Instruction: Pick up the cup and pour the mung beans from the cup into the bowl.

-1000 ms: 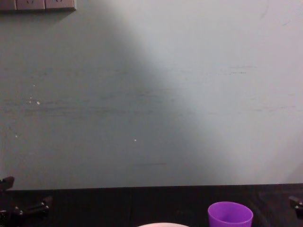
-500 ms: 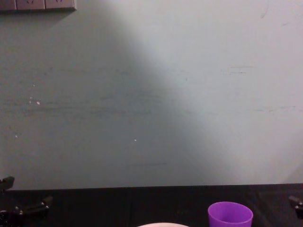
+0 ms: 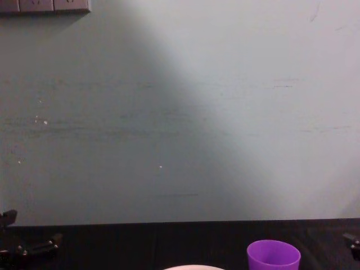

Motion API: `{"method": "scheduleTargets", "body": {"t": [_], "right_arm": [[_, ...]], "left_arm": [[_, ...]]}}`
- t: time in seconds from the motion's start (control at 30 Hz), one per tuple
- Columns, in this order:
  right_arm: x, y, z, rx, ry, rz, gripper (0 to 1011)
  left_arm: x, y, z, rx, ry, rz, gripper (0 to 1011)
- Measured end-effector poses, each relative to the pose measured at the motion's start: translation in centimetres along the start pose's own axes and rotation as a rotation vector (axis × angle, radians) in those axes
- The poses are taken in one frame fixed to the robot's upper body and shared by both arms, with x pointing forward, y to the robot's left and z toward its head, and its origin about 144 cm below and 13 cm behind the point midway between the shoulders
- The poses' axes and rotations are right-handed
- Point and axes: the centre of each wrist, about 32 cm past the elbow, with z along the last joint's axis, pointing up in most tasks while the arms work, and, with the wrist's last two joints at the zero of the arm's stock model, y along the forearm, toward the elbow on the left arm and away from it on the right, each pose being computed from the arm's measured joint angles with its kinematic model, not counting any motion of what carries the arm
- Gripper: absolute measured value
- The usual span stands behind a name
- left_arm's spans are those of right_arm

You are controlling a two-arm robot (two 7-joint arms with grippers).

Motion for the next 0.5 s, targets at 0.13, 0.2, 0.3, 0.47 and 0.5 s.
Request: {"method": "scheduleTargets", "body": {"t": [0.13,0.2,0.3,0.47,0.5], "right_arm": [[0.0,0.0,0.0,0.0,0.0,0.0,1003],[0.0,0.0,0.0,0.0,0.0,0.0,1003],[0.0,0.0,0.0,0.0,0.0,0.0,1003],[0.0,0.0,0.0,0.0,0.0,0.0,1003],[0.0,0.0,0.0,0.0,0.0,0.0,1003]], "left_arm": [[0.0,0.0,0.0,0.0,0.0,0.0,1000],[0.0,0.0,0.0,0.0,0.0,0.0,1000],[0.0,0.0,0.0,0.0,0.0,0.0,1000],[0.0,0.0,0.0,0.0,0.0,0.0,1000],[0.0,0.0,0.0,0.0,0.0,0.0,1000]]}}
